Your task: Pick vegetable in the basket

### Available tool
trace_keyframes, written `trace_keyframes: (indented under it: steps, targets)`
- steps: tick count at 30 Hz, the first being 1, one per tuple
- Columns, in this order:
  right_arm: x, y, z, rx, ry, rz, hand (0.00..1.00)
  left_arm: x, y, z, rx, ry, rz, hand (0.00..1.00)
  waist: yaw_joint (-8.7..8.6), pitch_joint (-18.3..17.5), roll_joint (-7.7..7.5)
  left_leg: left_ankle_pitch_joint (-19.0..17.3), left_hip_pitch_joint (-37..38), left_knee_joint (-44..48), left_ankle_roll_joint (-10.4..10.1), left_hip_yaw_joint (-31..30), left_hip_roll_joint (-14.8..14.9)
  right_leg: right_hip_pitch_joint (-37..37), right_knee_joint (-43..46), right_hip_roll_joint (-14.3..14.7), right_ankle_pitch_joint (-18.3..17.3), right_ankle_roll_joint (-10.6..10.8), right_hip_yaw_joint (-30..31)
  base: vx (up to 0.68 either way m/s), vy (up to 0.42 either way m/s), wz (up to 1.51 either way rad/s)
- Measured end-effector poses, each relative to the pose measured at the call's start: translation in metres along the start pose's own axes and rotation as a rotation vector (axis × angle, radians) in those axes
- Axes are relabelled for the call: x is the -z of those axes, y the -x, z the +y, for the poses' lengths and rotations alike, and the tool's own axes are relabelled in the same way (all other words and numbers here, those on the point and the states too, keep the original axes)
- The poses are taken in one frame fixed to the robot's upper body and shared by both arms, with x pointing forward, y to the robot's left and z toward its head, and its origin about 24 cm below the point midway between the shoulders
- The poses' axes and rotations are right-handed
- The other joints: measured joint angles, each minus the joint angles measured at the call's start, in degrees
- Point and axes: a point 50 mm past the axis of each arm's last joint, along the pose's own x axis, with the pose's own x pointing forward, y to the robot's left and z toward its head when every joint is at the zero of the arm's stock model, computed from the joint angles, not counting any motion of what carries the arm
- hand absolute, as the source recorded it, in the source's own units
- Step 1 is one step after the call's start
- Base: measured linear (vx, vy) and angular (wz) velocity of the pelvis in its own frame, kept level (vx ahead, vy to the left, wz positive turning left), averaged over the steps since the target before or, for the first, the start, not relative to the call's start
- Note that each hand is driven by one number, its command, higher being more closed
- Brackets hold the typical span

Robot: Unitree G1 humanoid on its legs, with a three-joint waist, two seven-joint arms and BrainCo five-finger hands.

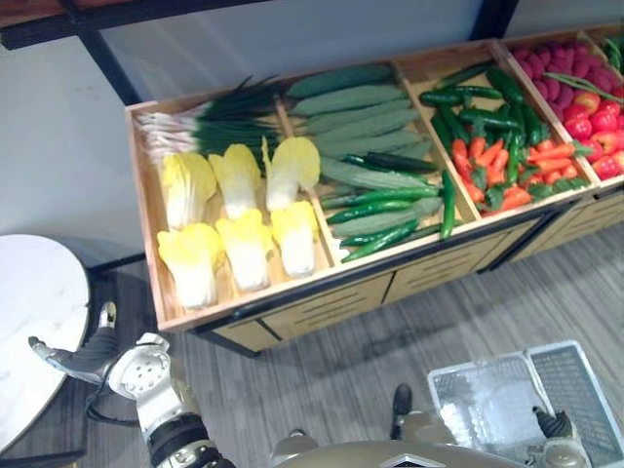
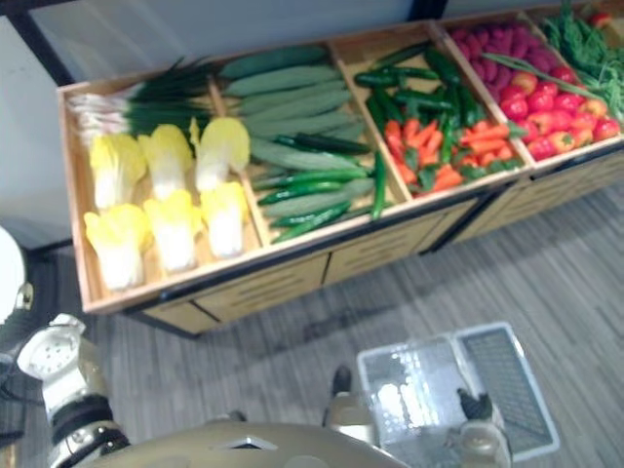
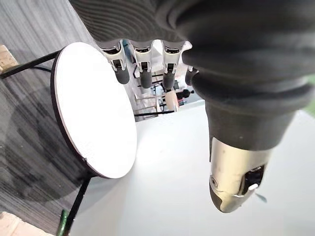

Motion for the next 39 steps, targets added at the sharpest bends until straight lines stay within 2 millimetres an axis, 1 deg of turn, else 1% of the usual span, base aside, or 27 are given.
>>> trace_keyframes:
  steps: [2, 7, 9, 13, 16, 18, 20, 23, 27, 30, 35, 39]
  targets:
    - [-0.005, -0.001, -0.001, -0.003, 0.017, -0.021, 1.00, 0.000, -0.004, -0.006, 0.012, -0.056, -0.005, 0.00, -0.01, 0.4, -0.14, -0.1, -0.5, 0.1, 0.1, 0.0, -0.1, -0.7, 0.2, 0.0, 0.0, 0.0, 0.4, 0.02, -0.011, -0.07]
    - [-0.015, -0.004, -0.003, -0.001, 0.033, -0.067, 1.00, 0.000, -0.010, -0.015, 0.040, -0.119, -0.007, 0.00, -0.07, 1.5, -0.22, -0.7, -1.9, 1.2, 0.1, 0.1, 0.1, -2.6, 0.9, 0.0, 0.1, 0.0, 1.4, 0.00, -0.028, -0.09]
    - [-0.019, -0.005, -0.003, 0.000, 0.039, -0.083, 1.00, -0.001, -0.009, -0.020, 0.059, -0.125, -0.007, 0.00, -0.07, 2.5, -0.17, -1.3, -2.0, 1.9, -0.1, 0.2, 0.3, -2.6, 0.9, 0.1, 0.1, 0.0, 1.7, -0.01, -0.034, -0.09]
    - [-0.025, -0.006, -0.002, -0.002, 0.045, -0.105, 1.00, -0.005, -0.008, -0.030, 0.095, -0.139, -0.015, 0.00, -0.12, 2.8, -0.18, -1.5, -3.8, 2.2, -0.1, 0.6, 0.3, -4.8, 1.3, 0.1, 0.1, 0.0, 2.2, -0.02, -0.023, -0.06]
    - [-0.027, -0.007, -0.004, -0.001, 0.056, -0.113, 1.00, -0.007, -0.005, -0.035, 0.122, -0.180, -0.050, 0.00, -0.10, 3.2, -0.03, -1.5, -3.8, 2.2, -0.2, 0.9, 0.4, -5.1, 1.3, 0.3, 0.1, 0.0, 2.5, 0.00, -0.024, -0.07]
    - [-0.033, -0.008, -0.004, 0.001, 0.062, -0.130, 1.00, -0.009, -0.005, -0.037, 0.132, -0.201, -0.075, 0.00, -0.15, 3.5, -0.02, -1.6, -3.8, 2.2, -0.3, 1.5, 0.4, -5.6, 1.4, 0.4, 0.1, 0.0, 3.1, -0.01, -0.040, -0.14]
    - [-0.037, -0.009, -0.004, 0.005, 0.061, -0.138, 1.00, -0.014, 0.000, -0.047, 0.168, -0.204, -0.100, 0.00, -0.18, 4.3, 0.14, -1.6, -3.8, 2.2, -0.3, 1.5, 0.4, -5.7, 1.4, 0.4, 0.1, 0.0, 3.2, -0.02, -0.036, -0.03]
    - [-0.037, -0.010, -0.003, 0.013, 0.058, -0.131, 1.00, -0.016, 0.004, -0.053, 0.194, -0.207, -0.115, 0.00, -0.16, 4.4, 0.19, -1.7, -3.9, 2.2, -0.4, 1.6, 0.6, -5.9, 1.4, 0.6, 0.1, 0.0, 3.4, -0.02, -0.038, -0.04]
    - [-0.037, -0.010, -0.002, 0.015, 0.056, -0.126, 1.00, -0.015, 0.006, -0.055, 0.205, -0.212, -0.117, 0.00, -0.16, 4.5, 0.27, -1.8, -4.0, 2.2, -0.5, 1.8, 0.6, -6.3, 1.5, 0.7, 0.0, 0.0, 4.0, -0.02, -0.043, -0.08]
    - [-0.036, -0.011, -0.001, 0.016, 0.054, -0.119, 1.00, -0.013, 0.008, -0.057, 0.217, -0.251, -0.138, 0.00, -0.18, 4.5, 0.41, -1.8, -3.8, 2.2, -0.5, 1.8, 0.6, -6.3, 1.5, 0.7, 0.0, 0.0, 4.3, -0.02, -0.038, -0.05]
    - [-0.033, -0.013, 0.002, 0.008, 0.037, -0.089, 1.00, -0.001, 0.011, -0.058, 0.238, -0.295, -0.108, 0.00, -0.20, 4.6, 0.44, -1.8, -3.7, 2.2, -0.5, 1.9, 0.6, -6.3, 1.6, 0.8, 0.0, 0.0, 4.5, -0.03, -0.041, -0.01]
    - [-0.031, -0.013, 0.002, 0.008, 0.012, -0.070, 1.00, 0.004, 0.012, -0.057, 0.243, -0.311, -0.090, 0.00, -0.19, 4.6, 0.51, -1.9, -3.7, 2.2, -0.6, 1.9, 0.6, -6.4, 1.6, 0.8, 0.1, 0.0, 4.5, -0.04, -0.040, 0.00]
